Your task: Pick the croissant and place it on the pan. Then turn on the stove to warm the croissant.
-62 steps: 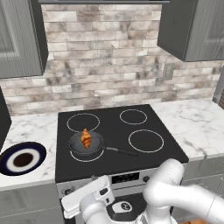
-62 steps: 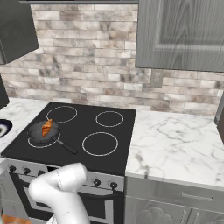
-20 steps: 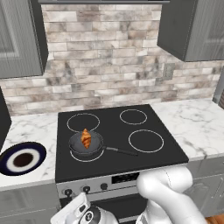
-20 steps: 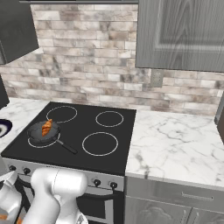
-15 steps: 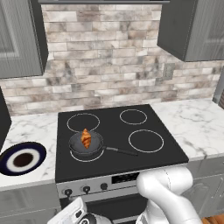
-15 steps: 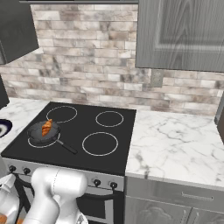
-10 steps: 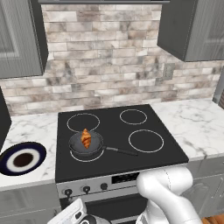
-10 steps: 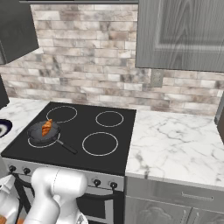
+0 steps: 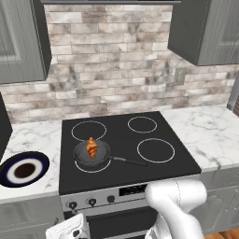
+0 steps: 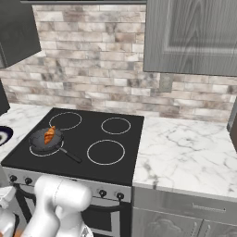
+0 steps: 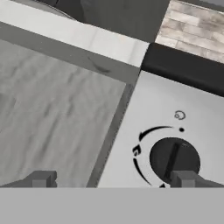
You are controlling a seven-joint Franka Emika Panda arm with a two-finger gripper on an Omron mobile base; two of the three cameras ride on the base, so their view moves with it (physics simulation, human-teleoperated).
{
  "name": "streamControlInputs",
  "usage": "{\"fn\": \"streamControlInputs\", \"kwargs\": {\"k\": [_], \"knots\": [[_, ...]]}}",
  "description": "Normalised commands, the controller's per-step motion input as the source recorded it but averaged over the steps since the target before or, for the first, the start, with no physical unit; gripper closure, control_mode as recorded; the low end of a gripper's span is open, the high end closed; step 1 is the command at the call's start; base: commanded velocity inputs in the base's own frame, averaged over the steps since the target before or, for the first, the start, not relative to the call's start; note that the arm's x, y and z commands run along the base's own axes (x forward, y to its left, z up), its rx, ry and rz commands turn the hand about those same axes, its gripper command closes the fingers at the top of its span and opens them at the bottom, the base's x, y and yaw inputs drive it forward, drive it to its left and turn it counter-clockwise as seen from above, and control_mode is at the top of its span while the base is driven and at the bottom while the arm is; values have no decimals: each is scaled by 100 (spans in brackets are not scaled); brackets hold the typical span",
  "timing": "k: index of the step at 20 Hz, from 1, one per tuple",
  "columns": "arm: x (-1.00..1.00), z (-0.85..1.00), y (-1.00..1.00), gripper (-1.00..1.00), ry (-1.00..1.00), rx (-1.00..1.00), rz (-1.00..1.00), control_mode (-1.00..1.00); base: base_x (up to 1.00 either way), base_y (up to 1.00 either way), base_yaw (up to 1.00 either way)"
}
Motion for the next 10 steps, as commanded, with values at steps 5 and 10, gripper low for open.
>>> {"fn": "streamControlInputs", "kwargs": {"k": [5, 10], "knots": [[35, -93, 23, -100, -20, 18, -37, -100, 0, 0, 0], [9, -39, 4, -100, -10, 7, -19, -100, 0, 0, 0]]}}
